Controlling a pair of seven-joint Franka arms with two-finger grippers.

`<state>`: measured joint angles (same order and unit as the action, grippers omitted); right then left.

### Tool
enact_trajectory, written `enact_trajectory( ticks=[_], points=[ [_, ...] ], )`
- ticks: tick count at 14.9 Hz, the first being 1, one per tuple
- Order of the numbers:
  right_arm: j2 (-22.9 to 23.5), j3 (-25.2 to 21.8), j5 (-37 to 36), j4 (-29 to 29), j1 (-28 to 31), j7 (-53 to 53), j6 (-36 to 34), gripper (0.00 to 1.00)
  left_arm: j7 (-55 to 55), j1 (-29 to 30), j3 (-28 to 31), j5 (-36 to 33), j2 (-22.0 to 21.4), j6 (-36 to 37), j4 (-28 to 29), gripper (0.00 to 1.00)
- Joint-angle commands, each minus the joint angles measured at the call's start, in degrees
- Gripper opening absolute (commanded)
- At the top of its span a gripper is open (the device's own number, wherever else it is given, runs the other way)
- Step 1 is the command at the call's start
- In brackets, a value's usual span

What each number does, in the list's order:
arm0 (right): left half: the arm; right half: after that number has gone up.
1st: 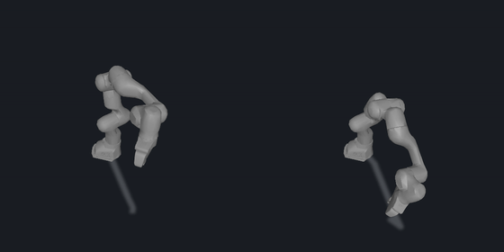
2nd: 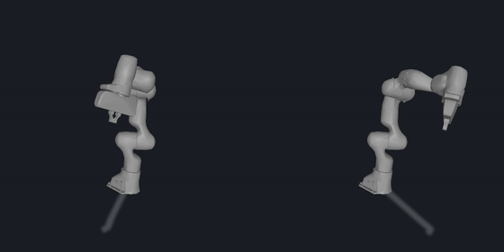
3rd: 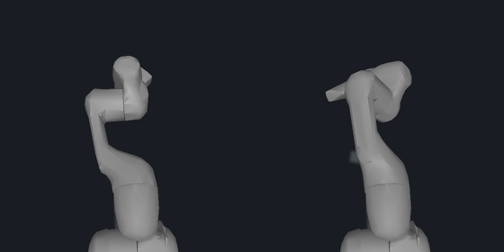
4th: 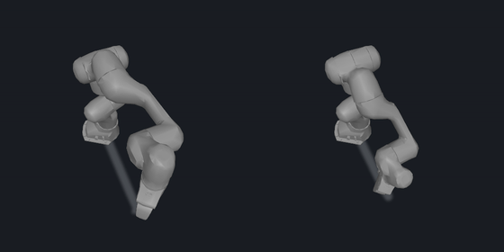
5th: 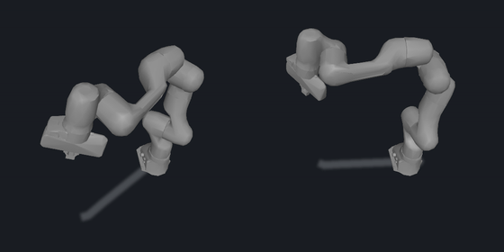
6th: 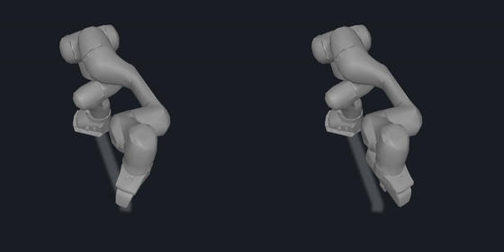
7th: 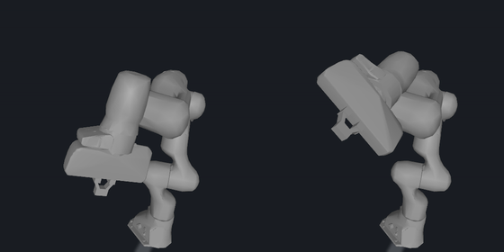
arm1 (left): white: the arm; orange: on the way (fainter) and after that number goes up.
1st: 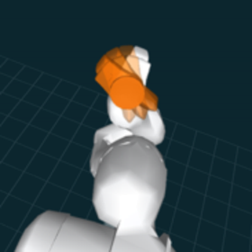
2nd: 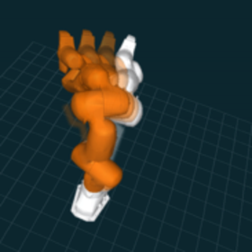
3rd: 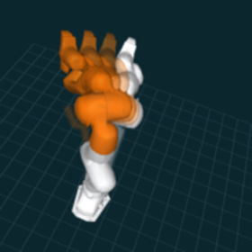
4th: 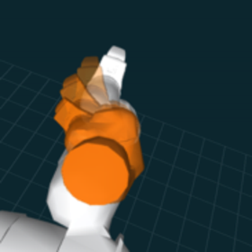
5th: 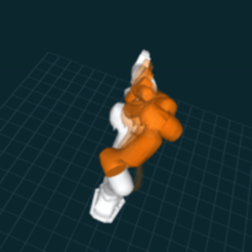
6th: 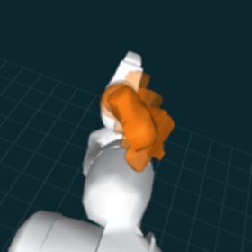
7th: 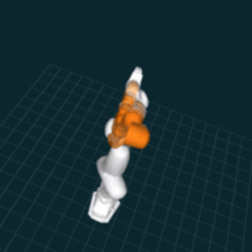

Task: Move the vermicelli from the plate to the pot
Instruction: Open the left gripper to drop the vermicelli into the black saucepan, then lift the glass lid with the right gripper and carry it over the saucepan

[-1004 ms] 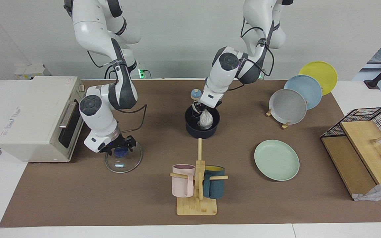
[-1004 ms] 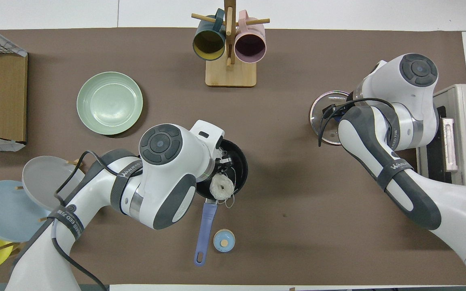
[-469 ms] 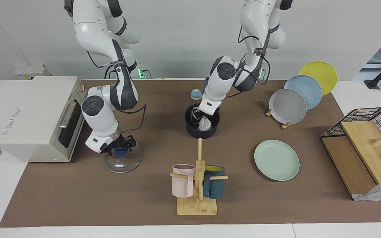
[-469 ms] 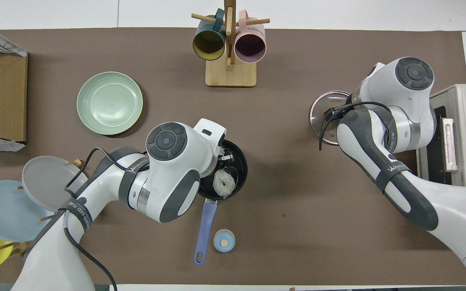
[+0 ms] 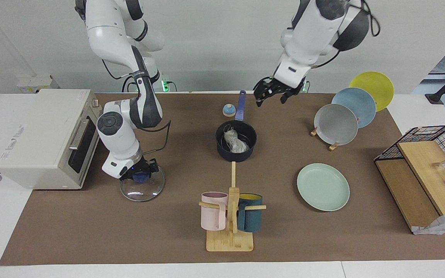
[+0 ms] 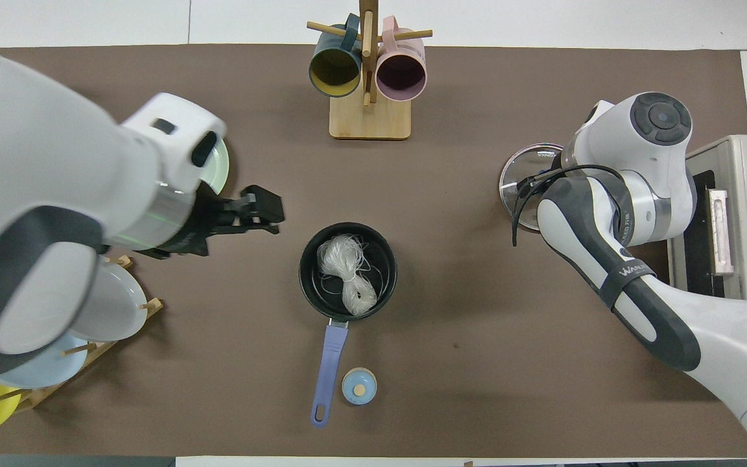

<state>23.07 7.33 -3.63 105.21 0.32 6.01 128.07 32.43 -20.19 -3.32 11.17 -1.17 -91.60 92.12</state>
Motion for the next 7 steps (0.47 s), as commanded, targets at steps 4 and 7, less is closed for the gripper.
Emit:
enact_trajectory(
  ticks=[4,7],
  points=[
    [-0.65,2.42,0.47,-5.54,0.47,0.93,-8.36,0.58,-27.74,17.97,-0.55,-5.36,-3.49,2.05,2.09,1.00],
    [-1.44,2.86,1.43,-5.63,0.47,0.93,-9.59,0.58,-30.94,20.71,-0.55,-6.95,-3.49,-1.72,5.42,1.00]
  ],
)
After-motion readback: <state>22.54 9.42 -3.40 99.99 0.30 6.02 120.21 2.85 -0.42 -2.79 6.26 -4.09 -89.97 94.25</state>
